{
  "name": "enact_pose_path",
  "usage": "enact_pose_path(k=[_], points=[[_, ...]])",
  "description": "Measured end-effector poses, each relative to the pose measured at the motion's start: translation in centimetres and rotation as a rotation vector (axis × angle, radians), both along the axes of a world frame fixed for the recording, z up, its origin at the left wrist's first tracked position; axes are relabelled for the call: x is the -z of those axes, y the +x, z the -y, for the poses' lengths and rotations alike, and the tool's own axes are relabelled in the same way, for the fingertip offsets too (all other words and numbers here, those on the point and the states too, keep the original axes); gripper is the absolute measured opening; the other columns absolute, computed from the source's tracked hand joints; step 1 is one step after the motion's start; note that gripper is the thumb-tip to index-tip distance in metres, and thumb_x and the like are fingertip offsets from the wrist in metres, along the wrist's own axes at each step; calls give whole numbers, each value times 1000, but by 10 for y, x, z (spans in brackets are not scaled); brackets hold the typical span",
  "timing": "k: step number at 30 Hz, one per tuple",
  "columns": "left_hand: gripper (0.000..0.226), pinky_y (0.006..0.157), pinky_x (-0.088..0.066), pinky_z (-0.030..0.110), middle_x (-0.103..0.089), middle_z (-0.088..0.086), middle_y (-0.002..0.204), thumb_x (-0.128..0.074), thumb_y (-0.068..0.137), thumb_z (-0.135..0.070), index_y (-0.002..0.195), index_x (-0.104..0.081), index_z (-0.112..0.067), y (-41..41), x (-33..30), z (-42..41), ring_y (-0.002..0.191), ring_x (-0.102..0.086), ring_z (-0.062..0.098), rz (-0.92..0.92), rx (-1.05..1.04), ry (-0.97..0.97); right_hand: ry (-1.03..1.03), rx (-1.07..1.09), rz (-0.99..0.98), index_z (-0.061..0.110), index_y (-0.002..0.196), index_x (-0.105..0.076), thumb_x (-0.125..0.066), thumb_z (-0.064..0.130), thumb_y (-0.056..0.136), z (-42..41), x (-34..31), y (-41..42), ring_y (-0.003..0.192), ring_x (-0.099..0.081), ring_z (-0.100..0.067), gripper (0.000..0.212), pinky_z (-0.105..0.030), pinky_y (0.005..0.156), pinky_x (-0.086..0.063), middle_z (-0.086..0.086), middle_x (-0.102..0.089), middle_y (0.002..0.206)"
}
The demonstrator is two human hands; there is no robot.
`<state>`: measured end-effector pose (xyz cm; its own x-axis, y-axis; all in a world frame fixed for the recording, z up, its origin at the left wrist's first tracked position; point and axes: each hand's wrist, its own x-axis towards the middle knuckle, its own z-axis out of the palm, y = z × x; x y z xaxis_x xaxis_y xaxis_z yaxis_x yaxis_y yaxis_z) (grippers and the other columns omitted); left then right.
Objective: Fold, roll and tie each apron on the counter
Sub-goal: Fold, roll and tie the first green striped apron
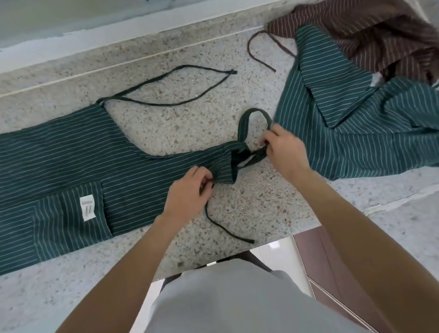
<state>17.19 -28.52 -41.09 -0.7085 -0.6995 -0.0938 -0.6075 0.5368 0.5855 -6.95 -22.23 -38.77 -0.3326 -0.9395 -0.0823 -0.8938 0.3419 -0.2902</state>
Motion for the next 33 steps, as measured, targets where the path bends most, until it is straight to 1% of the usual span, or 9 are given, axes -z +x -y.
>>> enact_pose_path(k=[2,5,9,12,16,19,23,29,33], points=[[12,63,-52,28,-60,-6,92,-62,87,-20,98,-60,-17,5,-3,2,75,-59,9,-31,-1,36,-143,-19,-137,6,95,-68,-62,-10,75,1,-8,-17,85,-59,-31,27,-35,61,-52,-12,-61,101],[13,62,-52,26,-61,-9,93,-60,89,-23,102,-60,-20,2,-5,0,77,-60,6,-5,65,63,-151,-27,-236,9,100,-69,-61,-9,73,0,-18,-33,106,-50,-39,33,-49,84,-47,-18,-53,121],[16,65,-54,34,-61,-9,98,-56,91,-25,107,-59,-21,-8,-3,-3,82,-60,9,37,47,70,-133,-195,-111,13,108,-65,-54,20,88,-15,-14,-9,104,-52,-27,24,-41,91,-45,-8,-60,112],[29,82,-51,31,-55,-4,119,-55,92,-32,118,-57,-21,-14,-1,-6,109,-51,13,52,76,20,56,-220,-49,15,127,-52,-58,26,89,-30,11,18,105,-51,-25,40,-36,88,-45,-8,-55,122],[56,104,-36,40,-31,1,145,-57,88,-43,138,-40,-27,-20,2,-4,133,-28,22,274,118,9,29,-151,-110,11,113,-61,-66,1,81,-27,30,17,90,-53,-29,34,-38,74,-50,-11,-54,125],[71,108,-26,42,-20,0,150,-58,82,-55,143,-29,-32,-21,3,-2,136,-18,21,412,172,-22,16,-118,-254,7,112,-65,-62,5,83,-13,20,4,99,-51,-32,29,-42,83,-44,-9,-57,124],[87,107,-26,44,-18,1,150,-62,71,-66,142,-27,-31,-22,1,-6,136,-18,23,465,205,-42,-72,-192,-216,10,98,-71,-66,6,79,-9,13,10,105,-51,-33,21,-43,84,-42,-7,-64,109],[55,99,-36,42,-32,3,144,-63,80,-49,123,-47,-20,-26,0,-10,131,-29,24,410,166,-102,-85,-258,-175,16,96,-69,-73,13,77,-6,30,27,82,-53,-27,20,-36,71,-43,-6,-58,89],[20,77,-51,38,-55,5,124,-59,88,-24,103,-60,-12,-19,3,-10,109,-54,24,173,112,-101,-38,-347,-246,12,85,-69,-77,12,73,-7,27,16,82,-55,-28,14,-37,72,-47,-7,-60,87]])
